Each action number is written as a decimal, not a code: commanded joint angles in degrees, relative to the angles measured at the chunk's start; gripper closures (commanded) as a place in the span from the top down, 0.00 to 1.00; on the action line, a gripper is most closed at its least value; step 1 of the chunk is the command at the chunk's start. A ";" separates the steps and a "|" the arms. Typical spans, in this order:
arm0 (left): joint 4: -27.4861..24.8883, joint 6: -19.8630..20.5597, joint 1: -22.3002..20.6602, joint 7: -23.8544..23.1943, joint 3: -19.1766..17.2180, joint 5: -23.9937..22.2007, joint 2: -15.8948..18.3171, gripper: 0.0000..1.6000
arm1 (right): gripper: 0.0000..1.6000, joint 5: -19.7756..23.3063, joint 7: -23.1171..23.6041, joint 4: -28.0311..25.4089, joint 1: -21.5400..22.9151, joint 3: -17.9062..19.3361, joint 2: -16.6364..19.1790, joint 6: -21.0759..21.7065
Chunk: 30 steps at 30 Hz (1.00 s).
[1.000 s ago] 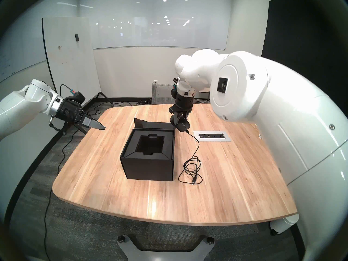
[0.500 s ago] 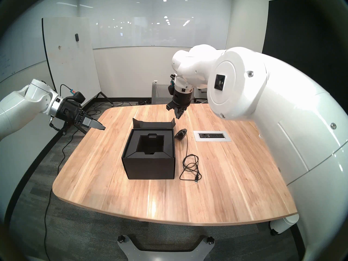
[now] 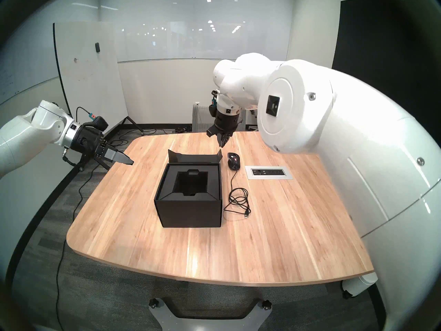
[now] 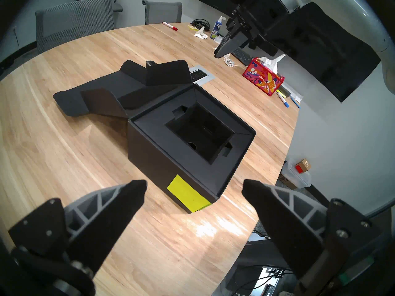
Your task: Open the box and place the mouse inside
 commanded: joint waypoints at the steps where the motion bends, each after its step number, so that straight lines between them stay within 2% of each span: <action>1: 0.07 0.06 -1.17 -1.45 -0.76 -0.35 -0.07 1.00 | 0.00 0.88 4.42 1.57 -0.13 0.16 1.69 -0.10; 7: 0.12 0.06 -1.23 -1.57 -0.70 -0.33 -0.09 1.00 | 0.00 1.76 4.41 1.65 -0.73 0.11 2.16 -0.10; 9: 0.13 0.05 -1.24 -1.59 -0.68 -0.32 -0.09 1.00 | 0.42 1.95 4.38 1.66 -0.81 0.04 2.20 -0.10; 10: 0.14 0.05 -1.25 -1.61 -0.67 -0.32 -0.09 1.00 | 0.48 2.06 4.35 1.66 -0.85 -0.01 2.22 -0.10; 11: 0.14 0.05 -1.26 -1.62 -0.66 -0.32 -0.09 1.00 | 0.78 2.22 4.23 1.70 -0.91 -0.05 2.25 -0.10; 12: 0.14 0.05 -1.27 -1.63 -0.65 -0.32 -0.10 1.00 | 1.00 2.33 4.18 1.70 -0.94 -0.08 2.28 -0.10; 30: 0.19 0.01 -1.42 -1.72 -0.47 -0.32 -0.11 1.00 | 1.00 5.28 1.98 1.07 -0.86 -1.99 3.15 -0.10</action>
